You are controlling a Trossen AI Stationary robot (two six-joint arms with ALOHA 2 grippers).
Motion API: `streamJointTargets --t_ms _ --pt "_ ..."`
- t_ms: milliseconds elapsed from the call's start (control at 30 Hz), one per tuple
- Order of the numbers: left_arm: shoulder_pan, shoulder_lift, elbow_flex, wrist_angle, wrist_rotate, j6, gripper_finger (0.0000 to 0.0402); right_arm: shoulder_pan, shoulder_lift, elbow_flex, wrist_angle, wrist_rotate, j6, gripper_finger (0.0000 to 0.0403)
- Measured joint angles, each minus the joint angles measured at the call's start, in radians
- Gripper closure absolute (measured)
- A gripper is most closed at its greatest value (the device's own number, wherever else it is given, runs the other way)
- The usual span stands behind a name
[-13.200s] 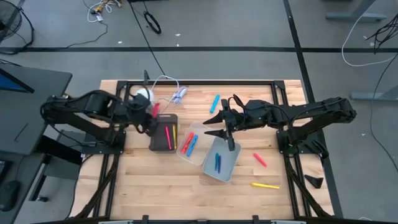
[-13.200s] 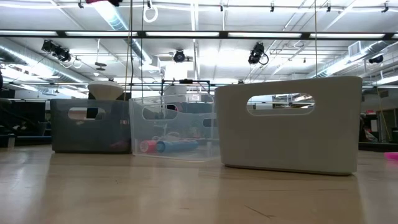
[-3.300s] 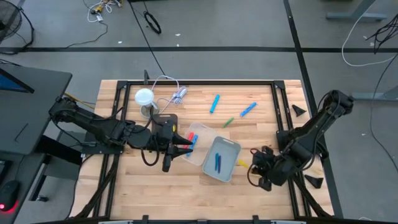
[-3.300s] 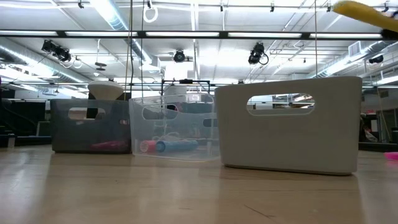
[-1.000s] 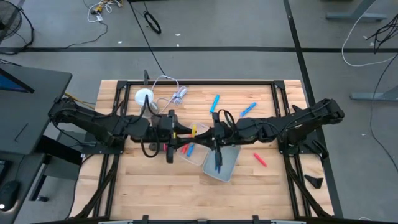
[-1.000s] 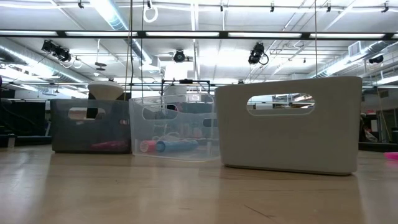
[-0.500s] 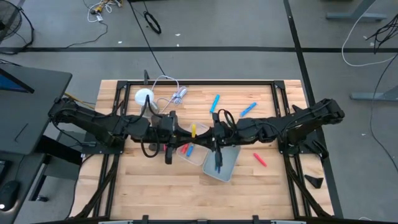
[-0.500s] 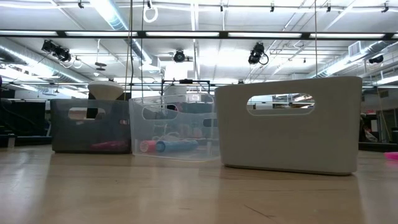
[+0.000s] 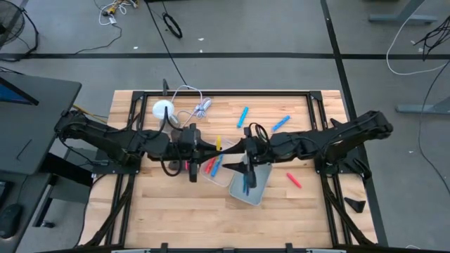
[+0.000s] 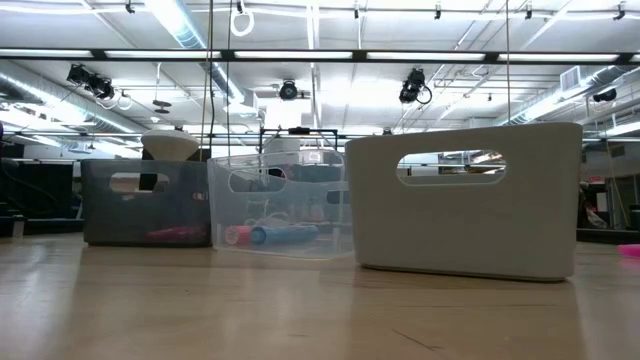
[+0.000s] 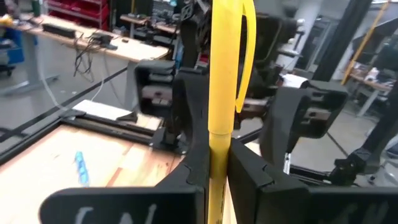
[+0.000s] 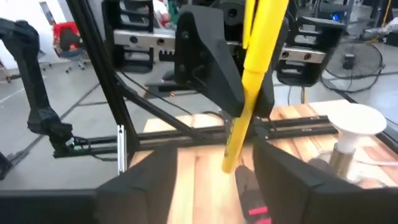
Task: Pick & Place Markers
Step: Put the yellow marker into the black bin
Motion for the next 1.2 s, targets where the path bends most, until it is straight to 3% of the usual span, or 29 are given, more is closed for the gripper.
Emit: streamJointTargets --t_ms 267,533,933,1100,1200 --pt "-0.042 0.000 0.000 -0.077 -0.185 -0.110 0.0366 -0.017 -0.041 0.000 -0.173 0.047 0.025 0.0134" --pt "-0.111 0.000 0.000 -0.219 -0.424 -0.309 0.0366 -0.049 -0.052 0.000 -0.190 0.154 -0.034 0.0128" --pt "-0.271 0.000 0.000 -0.403 -0.822 -0.573 0.0366 -0.098 -0.052 0.000 -0.189 0.149 -0.061 0.0128" --pt "-0.302 0.000 0.000 -0.539 -0.870 -0.708 0.0366 -0.105 -0.052 0.000 -0.189 0.145 -0.124 0.0128" --pt "-0.302 0.000 0.000 -0.735 -0.772 -0.915 0.0366 -0.109 -0.052 0.000 -0.189 0.144 -0.154 0.0128"
